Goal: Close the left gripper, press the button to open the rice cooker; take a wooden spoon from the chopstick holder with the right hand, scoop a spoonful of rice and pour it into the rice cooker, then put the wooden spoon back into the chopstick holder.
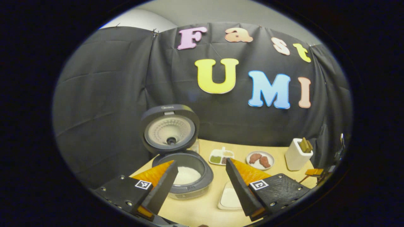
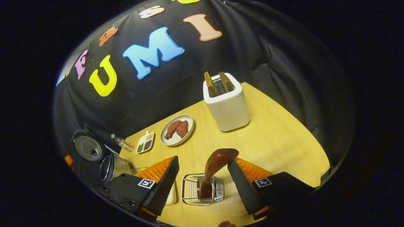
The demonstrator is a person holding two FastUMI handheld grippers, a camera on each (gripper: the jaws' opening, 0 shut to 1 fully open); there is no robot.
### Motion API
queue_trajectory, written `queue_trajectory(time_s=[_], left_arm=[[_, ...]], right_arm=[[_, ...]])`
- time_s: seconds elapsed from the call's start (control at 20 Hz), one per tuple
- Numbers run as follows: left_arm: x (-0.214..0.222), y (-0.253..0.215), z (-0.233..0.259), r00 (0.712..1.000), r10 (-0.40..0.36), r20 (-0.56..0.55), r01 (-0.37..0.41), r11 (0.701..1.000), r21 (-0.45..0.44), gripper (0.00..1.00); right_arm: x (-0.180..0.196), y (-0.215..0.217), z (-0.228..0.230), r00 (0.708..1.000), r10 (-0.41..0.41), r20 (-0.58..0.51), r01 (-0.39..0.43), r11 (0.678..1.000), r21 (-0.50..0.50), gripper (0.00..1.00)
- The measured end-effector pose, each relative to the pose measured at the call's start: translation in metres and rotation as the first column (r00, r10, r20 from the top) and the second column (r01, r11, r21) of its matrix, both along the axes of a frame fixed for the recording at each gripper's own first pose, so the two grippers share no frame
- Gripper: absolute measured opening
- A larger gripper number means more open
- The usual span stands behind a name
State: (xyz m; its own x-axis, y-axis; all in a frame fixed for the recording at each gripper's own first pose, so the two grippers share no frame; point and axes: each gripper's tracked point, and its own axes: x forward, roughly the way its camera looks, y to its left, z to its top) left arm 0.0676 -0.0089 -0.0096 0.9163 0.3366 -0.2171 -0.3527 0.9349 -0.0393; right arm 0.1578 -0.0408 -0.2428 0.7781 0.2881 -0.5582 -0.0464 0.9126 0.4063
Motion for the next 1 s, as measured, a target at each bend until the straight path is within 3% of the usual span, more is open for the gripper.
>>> queue_trajectory(time_s=[0.25,0.45,0.75,0.8,0.95,1.0], left_arm=[[0.029,0.074,0.055,0.997,-0.011,0.073,0.007,0.999,0.047,0.96],[0.08,0.125,0.079,0.994,-0.026,0.107,0.024,0.999,0.021,0.94],[0.141,0.178,0.084,0.996,-0.046,0.075,0.053,0.993,-0.105,0.96],[0.152,0.187,0.077,0.998,-0.038,0.053,0.045,0.989,-0.138,0.99],[0.185,0.208,0.055,1.0,-0.025,0.01,0.027,0.975,-0.22,0.94],[0.179,0.218,0.043,1.0,-0.017,-0.012,0.013,0.967,-0.255,0.97]], right_arm=[[-0.025,-0.001,0.023,0.994,-0.082,0.076,0.087,0.994,-0.072,0.98],[-0.038,0.004,0.058,0.976,-0.12,0.183,0.142,0.983,-0.113,0.98],[-0.068,0.008,0.105,0.937,-0.167,0.306,0.217,0.967,-0.137,0.98],[-0.071,0.008,0.108,0.932,-0.172,0.318,0.226,0.964,-0.14,0.98],[-0.083,0.006,0.12,0.919,-0.186,0.348,0.248,0.959,-0.141,0.98],[-0.086,0.004,0.122,0.914,-0.187,0.36,0.254,0.956,-0.149,0.98]])
